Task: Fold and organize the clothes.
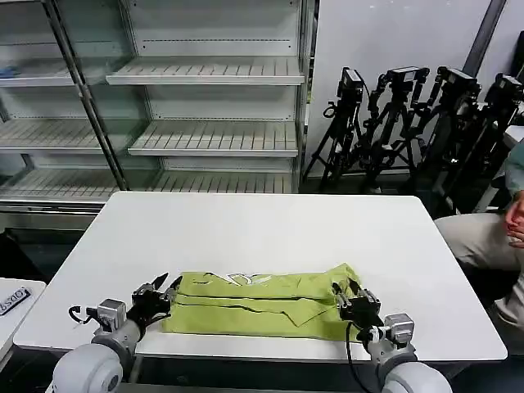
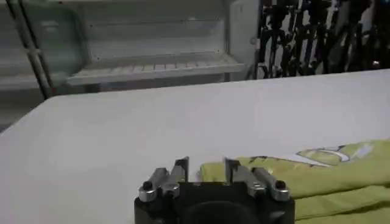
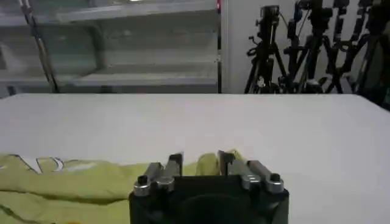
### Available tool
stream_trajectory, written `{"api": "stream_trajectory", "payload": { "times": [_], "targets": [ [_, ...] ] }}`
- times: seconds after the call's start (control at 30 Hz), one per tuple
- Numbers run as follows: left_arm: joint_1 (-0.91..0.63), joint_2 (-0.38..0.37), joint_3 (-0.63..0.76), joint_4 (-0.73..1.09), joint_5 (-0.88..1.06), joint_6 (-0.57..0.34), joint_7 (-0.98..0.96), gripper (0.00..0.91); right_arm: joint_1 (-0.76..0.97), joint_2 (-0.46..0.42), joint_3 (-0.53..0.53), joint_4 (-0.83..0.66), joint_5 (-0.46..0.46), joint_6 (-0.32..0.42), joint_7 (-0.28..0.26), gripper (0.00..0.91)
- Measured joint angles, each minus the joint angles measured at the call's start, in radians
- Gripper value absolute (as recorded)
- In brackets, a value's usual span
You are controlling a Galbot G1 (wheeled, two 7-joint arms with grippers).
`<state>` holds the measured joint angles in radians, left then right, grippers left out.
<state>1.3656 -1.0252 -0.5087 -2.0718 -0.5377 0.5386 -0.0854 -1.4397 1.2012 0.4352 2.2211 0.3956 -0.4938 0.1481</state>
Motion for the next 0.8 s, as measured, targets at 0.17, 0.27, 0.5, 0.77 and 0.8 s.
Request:
{"api": "stream_trajectory", "payload": {
  "times": [0.17, 0.27, 0.5, 0.77, 0.8],
  "targets": [
    [-0.002, -0.025, 0.037, -0.012, -0.041, 0.015, -0.084, 0.907, -0.041, 0.004, 0.024, 0.046, -0.025, 0.012, -0.006, 0.907],
    [-0.009, -0.043, 0.066, -0.012, -0.051, 0.019, -0.138, 0.907, -0.064, 0.004, 0.036, 0.073, -0.042, 0.015, -0.004, 0.907],
    [-0.019, -0.079, 0.124, 0.004, -0.081, 0.028, -0.243, 0.020, -0.089, -0.002, 0.051, 0.104, -0.064, 0.022, -0.003, 0.907],
    [-0.029, -0.114, 0.158, 0.021, -0.088, 0.028, -0.313, 0.020, -0.112, -0.002, 0.059, 0.121, -0.076, 0.032, -0.003, 0.907],
    [-0.029, -0.118, 0.162, 0.022, -0.087, 0.028, -0.317, 0.020, -0.114, -0.002, 0.059, 0.123, -0.077, 0.033, -0.003, 0.907]
  ]
}}
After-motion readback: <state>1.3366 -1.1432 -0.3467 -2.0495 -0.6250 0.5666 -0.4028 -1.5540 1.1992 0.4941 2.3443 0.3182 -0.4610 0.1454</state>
